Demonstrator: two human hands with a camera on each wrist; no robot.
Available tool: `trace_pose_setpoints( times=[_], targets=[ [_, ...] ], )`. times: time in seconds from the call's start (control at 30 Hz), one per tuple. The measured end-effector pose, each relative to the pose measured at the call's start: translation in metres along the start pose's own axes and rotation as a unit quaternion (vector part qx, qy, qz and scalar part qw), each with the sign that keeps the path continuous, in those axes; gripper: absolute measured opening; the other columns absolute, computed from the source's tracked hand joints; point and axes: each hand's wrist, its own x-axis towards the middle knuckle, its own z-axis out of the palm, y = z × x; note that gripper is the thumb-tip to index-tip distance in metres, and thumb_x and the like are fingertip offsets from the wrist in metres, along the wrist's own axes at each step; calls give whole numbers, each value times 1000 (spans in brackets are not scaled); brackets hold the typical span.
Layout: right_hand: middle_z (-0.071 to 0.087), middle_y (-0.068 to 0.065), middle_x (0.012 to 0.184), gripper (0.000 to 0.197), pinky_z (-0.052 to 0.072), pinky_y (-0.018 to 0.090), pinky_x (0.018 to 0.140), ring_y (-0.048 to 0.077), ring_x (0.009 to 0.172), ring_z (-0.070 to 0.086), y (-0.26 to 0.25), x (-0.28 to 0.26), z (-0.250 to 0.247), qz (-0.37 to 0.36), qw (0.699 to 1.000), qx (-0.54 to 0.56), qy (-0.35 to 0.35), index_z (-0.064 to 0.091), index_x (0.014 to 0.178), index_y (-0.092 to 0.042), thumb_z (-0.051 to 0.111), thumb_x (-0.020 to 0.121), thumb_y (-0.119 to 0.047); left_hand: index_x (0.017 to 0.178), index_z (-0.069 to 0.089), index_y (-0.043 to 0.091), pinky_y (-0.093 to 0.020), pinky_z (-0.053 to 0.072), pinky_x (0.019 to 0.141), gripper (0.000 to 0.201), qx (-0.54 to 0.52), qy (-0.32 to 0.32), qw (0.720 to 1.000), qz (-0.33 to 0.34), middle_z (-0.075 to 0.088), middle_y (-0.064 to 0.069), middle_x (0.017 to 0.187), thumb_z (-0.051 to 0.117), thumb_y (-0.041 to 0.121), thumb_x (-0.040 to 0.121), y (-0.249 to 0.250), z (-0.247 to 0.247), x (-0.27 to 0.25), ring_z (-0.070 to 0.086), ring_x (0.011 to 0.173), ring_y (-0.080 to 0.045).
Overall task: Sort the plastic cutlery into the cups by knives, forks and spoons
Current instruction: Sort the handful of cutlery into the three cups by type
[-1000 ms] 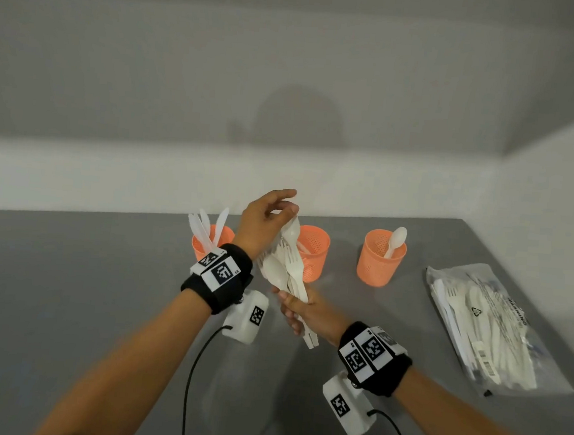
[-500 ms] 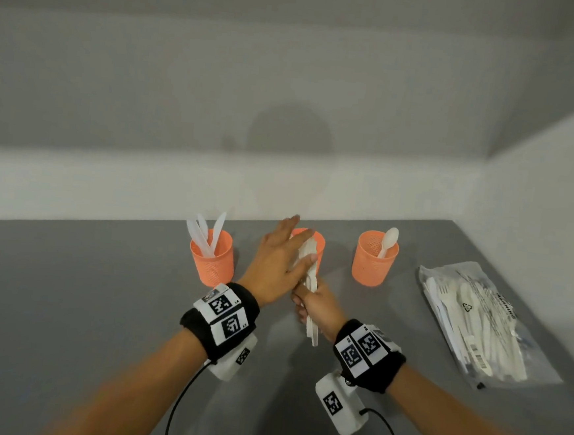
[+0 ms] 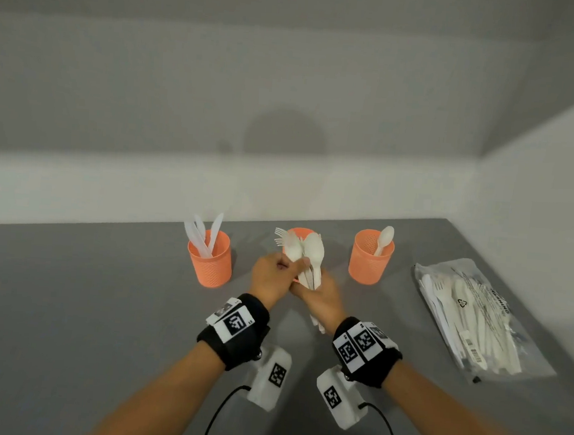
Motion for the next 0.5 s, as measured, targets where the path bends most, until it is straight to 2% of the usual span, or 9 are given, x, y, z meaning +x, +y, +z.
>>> trace_pose_setpoints(
  times=[0.03,0.07,0.1,0.17,0.23,0.3,0.37,0.43,0.5],
  targets=[
    [62,-11,63,33,46,19,46,4,50,56,0,-2,-2,7,999,29,-20,58,104,-17,74,76,-27,69,57,13,-37,54,72,22,-48,7,999,-2,65,-10,69,61,22,88,2,-5,0,58,62,-22],
    [53,-12,49,23,34,16,36,2,37,42,0,-4,-5,22,997,53,-42,56,98,-16,71,81,-23,74,58,13,-38,56,72,19,-107,23,994,-3,67,-12,71,56,20,91,4,-10,1,62,60,-21],
    [44,-12,42,18,26,15,32,2,32,32,1,-5,-8,40,994,82,-56,54,95,-15,66,85,-24,78,56,14,-34,58,66,18,-171,47,984,-4,69,-9,67,51,18,94,6,-15,2,64,57,-18],
    [36,-11,42,20,22,14,32,2,32,26,2,-7,-13,78,986,126,-71,52,91,-13,58,90,-33,83,50,16,-21,53,50,16,-258,105,960,-9,64,2,50,44,16,97,8,-26,4,61,46,-9],
    [36,-9,45,25,22,14,33,2,33,27,2,-5,-16,110,976,171,-79,54,93,-13,49,93,-38,83,51,18,-18,41,40,16,-241,128,962,-12,50,5,39,43,16,97,6,-32,4,48,36,-6],
    [39,-7,44,25,23,13,32,1,32,28,0,-4,-17,129,966,206,-92,54,90,-14,47,95,-37,77,52,18,-16,30,38,18,-186,94,978,-28,38,5,45,48,17,95,-2,-31,2,34,39,-8],
    [43,-7,43,25,24,12,32,2,30,30,-5,-5,-17,142,956,227,-120,51,87,-14,45,95,-37,70,48,17,-15,27,37,23,-154,28,985,-66,34,4,51,56,21,91,-11,-24,-1,30,41,-7],
    [46,-6,47,26,26,12,33,2,30,31,-8,-6,-15,146,949,234,-150,51,87,-15,44,94,-39,63,45,16,-16,25,36,30,-168,-26,981,-95,33,4,48,60,24,88,-14,-16,-7,28,36,-5],
    [46,-6,52,23,29,13,34,2,32,33,-9,-8,-12,145,949,221,-170,54,89,-16,46,94,-38,61,46,16,-15,24,35,33,-199,-49,974,-97,35,8,42,58,25,90,-12,-9,-12,27,33,-4]
  ],
)
